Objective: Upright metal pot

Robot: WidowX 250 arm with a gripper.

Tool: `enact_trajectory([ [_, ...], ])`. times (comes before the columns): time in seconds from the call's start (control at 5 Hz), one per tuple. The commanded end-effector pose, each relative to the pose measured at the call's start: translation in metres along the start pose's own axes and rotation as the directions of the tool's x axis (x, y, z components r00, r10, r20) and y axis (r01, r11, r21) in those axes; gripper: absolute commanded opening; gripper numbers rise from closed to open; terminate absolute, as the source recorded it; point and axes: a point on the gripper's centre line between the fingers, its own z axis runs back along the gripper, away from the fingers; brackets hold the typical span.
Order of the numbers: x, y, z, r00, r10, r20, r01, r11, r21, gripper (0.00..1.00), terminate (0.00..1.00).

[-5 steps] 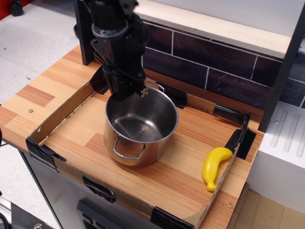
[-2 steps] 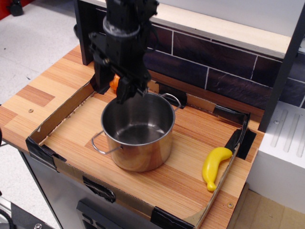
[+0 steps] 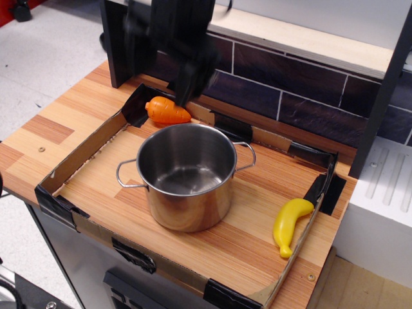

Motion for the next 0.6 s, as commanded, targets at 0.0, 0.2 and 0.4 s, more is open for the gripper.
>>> enact_trajectory([
  [0.0, 0.0061, 0.0024, 0.0536, 0.994, -0.006, 0.107, 0.011, 0.999, -0.045, 1.00, 0.00],
  [0.2, 0.0061, 0.0024, 0.0536, 0.994, -0.006, 0.107, 0.011, 0.999, -0.045, 1.00, 0.00],
  [0.4, 0.0061, 0.0024, 0.0536, 0.994, -0.006, 0.107, 0.011, 0.999, -0.045, 1.00, 1.00],
])
